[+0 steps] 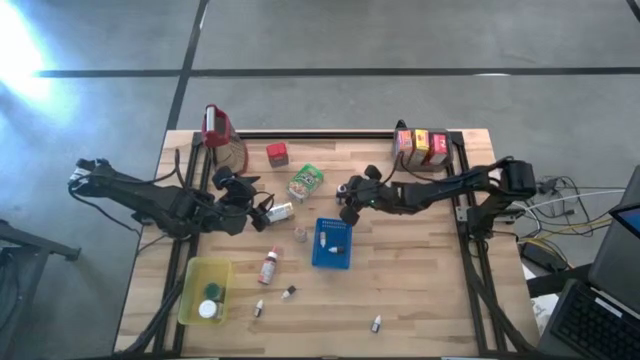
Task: Pick & Place Kitchen Items
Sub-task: Remove the large purple food coloring bottle from the blue bin, then remove the small green food coloring bottle from the blue bin
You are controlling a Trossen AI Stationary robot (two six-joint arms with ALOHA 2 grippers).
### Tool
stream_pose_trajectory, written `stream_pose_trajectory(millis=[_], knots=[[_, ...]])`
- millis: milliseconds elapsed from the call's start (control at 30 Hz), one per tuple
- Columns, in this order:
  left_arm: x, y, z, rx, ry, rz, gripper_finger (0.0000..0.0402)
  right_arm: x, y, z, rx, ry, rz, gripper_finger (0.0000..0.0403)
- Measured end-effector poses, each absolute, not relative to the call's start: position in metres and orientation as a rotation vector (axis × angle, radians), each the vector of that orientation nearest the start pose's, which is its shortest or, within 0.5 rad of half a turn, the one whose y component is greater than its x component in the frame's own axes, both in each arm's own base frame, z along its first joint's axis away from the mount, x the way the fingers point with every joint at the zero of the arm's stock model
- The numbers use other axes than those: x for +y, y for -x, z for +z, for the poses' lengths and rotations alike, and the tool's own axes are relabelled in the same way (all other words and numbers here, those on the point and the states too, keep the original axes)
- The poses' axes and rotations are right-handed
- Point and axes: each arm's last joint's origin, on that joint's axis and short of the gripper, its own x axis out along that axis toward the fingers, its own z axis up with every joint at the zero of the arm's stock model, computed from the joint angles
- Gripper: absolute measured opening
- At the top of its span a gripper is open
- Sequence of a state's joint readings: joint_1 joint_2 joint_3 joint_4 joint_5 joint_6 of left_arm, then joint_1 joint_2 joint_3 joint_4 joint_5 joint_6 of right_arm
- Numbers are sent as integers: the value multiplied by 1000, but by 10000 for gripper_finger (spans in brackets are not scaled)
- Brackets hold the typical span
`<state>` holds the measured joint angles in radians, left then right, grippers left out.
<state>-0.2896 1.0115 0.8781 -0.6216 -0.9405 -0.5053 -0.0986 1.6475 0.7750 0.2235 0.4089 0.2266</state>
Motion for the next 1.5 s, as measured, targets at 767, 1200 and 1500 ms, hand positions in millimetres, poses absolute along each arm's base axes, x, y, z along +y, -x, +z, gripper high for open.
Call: stream_pose_trajectory(millis=[767, 1200, 1500], knots=[[-33, -191, 296, 449, 29, 750, 300, -35, -305, 188, 553, -128, -513, 212], [-33, -191, 296, 448, 29, 750, 300, 39, -277, 222, 595, 147, -213, 195], [-33, -191, 296, 448, 29, 750, 300, 58, -280, 221, 585, 18, -123, 172]])
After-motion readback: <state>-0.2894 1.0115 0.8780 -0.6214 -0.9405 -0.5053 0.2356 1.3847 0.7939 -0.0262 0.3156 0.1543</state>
